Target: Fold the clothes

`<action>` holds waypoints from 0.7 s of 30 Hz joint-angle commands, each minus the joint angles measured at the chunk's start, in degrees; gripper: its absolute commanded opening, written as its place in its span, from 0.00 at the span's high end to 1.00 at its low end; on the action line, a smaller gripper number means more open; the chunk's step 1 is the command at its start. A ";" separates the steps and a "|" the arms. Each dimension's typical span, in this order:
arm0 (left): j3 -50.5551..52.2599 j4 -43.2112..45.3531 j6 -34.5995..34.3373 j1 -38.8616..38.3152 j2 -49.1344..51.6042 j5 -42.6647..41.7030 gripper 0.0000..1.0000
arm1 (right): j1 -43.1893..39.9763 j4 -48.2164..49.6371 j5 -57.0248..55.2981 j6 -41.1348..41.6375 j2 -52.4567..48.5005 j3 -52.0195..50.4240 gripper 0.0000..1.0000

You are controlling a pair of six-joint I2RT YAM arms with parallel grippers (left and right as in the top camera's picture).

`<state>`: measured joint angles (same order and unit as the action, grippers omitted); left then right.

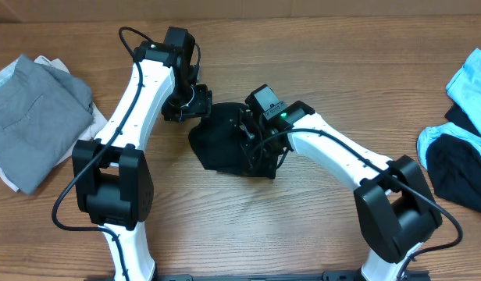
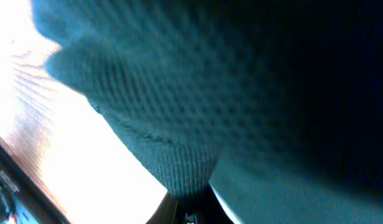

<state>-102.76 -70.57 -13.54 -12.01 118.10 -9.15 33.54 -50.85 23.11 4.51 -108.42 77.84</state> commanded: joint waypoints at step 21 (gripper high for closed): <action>0.61 1.88 -1.07 -6.73 -0.33 3.43 0.36 | -11.56 -8.48 -18.51 1.99 8.61 15.13 0.90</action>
<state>-102.67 -68.58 -13.56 -17.47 118.10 -8.54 22.41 -59.24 14.00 4.40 -99.39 92.47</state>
